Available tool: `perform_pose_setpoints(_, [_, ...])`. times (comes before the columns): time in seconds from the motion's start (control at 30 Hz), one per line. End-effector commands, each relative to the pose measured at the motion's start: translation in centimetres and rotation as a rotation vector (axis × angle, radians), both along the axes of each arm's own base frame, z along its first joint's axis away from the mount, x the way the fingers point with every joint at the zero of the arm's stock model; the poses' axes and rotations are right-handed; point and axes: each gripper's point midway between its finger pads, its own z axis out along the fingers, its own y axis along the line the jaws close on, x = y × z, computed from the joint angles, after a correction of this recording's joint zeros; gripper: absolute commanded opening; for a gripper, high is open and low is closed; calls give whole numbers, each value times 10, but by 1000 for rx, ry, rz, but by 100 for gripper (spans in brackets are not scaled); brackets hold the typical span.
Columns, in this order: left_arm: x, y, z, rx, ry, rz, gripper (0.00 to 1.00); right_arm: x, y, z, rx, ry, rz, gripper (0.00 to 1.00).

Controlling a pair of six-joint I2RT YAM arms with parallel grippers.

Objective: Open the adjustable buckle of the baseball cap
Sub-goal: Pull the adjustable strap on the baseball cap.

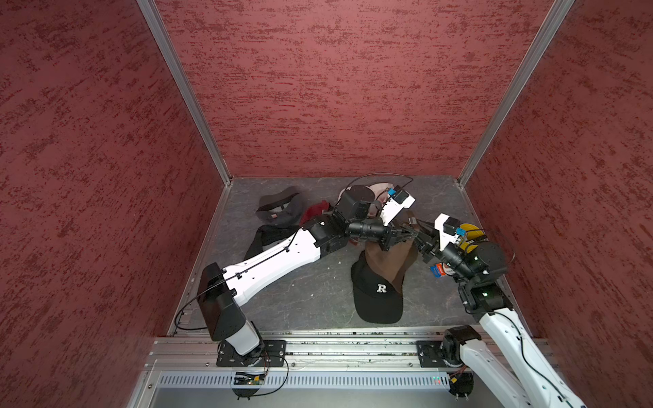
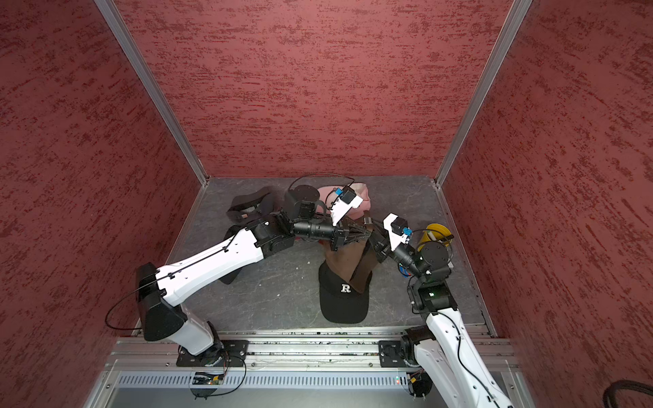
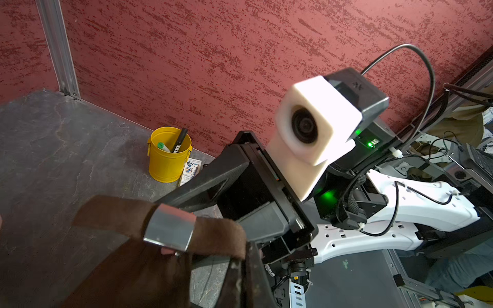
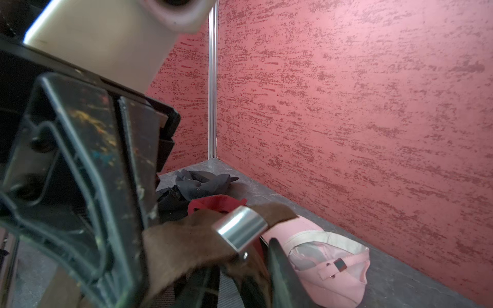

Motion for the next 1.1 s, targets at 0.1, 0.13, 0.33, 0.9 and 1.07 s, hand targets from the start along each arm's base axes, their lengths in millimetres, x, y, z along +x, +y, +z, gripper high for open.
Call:
perform_pose_setpoints(0.1, [-1, -2, 5, -3, -18, -29, 0, -4, 3, 16, 81, -39, 31, 18])
perform_pose_setpoints(0.13, [-1, -1, 4, 0, -18, -28, 0, -3, 2, 17, 87, -41, 24, 15])
perform_pose_setpoints(0.33, [-3, 2, -1, 17, -14, -24, 0, 7, -9, 22, 122, -36, -56, 1])
perform_pose_setpoints(0.9, [-12, 16, -18, 104, -15, -20, 0, 24, -26, 54, 245, -39, -153, 0])
perform_pose_setpoints(1.07, [-13, 20, -24, 123, -15, -14, 0, 28, -30, 58, 260, -27, -180, 0])
